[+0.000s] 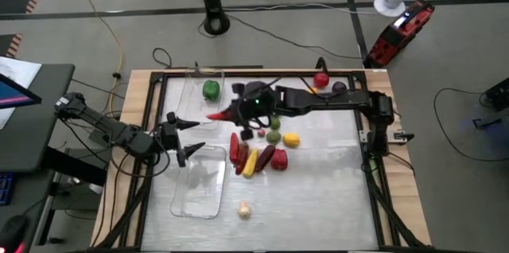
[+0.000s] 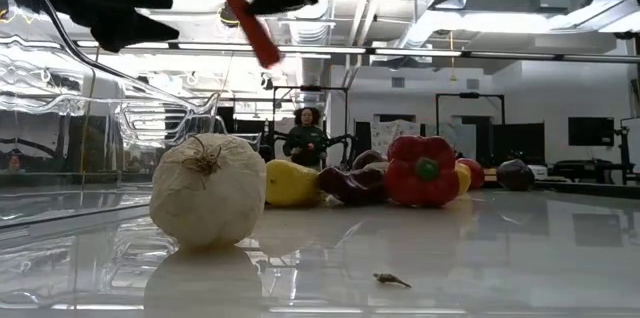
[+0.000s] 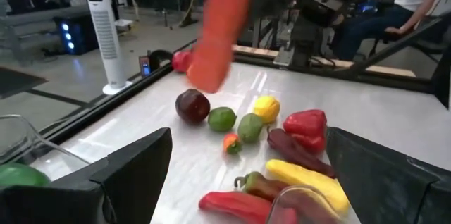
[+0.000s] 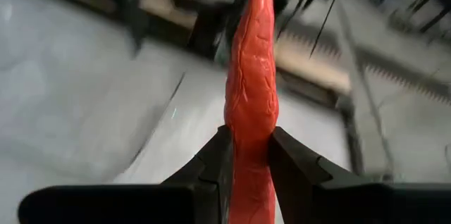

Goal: Sort produce into baskets
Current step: Put the carrot into the top transparent bin, then put the red bell pepper into the top transparent bin

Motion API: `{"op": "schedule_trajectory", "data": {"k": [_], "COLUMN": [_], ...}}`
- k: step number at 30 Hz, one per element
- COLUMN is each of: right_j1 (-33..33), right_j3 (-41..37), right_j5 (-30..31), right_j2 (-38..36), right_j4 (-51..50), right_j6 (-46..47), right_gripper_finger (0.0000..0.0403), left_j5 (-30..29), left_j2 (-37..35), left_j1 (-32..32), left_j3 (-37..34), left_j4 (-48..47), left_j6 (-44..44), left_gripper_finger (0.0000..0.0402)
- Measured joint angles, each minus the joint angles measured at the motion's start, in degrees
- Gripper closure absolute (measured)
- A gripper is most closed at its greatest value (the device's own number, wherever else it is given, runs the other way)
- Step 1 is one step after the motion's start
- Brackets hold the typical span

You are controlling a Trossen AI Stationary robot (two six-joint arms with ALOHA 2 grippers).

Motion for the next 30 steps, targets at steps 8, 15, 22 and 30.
{"op": "schedule_trajectory", "data": {"k": [8, 15, 22, 30], "right_j1": [-5.57, -8.81, -9.92, -9.66], "right_j3": [4.44, 17.62, 27.10, 27.42], "right_j5": [-1.92, -8.31, -10.57, -10.70], "right_j2": [7.13, 17.19, 21.75, 14.67], "right_j4": [13.48, 10.74, 2.26, -18.40], "right_j6": [1.44, 7.63, 9.09, 4.84], "right_gripper_finger": [0.0294, 0.0262, 0.0148, 0.0102], "left_j5": [1.95, 3.04, 3.33, 4.35], "left_j2": [-0.10, -0.11, -0.11, 0.00], "left_j1": [0.00, 0.00, 0.00, 0.00], "left_j3": [0.00, 0.00, -0.02, -0.02], "left_j4": [0.08, -0.48, -2.30, -5.42], "left_j6": [-0.17, -0.75, -1.88, -6.49], "left_gripper_finger": [0.0041, 0.0041, 0.0041, 0.0041]}}
